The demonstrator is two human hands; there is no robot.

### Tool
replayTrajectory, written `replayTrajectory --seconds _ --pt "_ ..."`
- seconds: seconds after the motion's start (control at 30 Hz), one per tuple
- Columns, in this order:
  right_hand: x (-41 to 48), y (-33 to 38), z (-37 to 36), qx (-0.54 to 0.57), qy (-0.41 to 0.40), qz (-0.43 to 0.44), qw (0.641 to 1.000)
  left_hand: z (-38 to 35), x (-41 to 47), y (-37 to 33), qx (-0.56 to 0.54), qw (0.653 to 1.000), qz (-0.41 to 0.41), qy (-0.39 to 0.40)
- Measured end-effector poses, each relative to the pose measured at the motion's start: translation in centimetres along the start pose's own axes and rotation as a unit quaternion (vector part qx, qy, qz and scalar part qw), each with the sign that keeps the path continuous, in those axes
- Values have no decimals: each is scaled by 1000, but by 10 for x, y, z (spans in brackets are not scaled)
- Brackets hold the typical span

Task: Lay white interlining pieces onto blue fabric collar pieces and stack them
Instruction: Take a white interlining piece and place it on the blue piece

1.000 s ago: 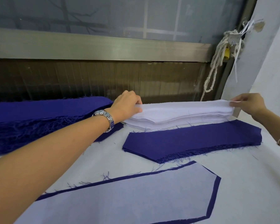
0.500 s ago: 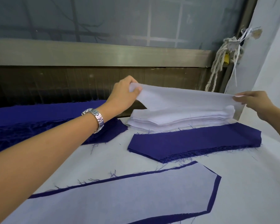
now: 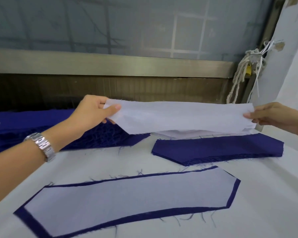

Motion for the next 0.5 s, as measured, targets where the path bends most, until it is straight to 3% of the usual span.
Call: replayTrajectory --seconds 0.3,0.5 --pt "-34 12 -79 -28 190 -45 980 57 -59 84 27 984 170 37" --pt "-65 5 -125 -46 281 -78 955 74 -96 123 26 972 216 91"
Point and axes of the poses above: each hand's wrist, its own x-axis towards the middle knuckle, its own z-axis out of the back of the hand, y = z × x, the point moved 10 cm from there along x, towards the middle knuckle, and after that the axes turned 14 degrees about z, right-handed, at the moved point
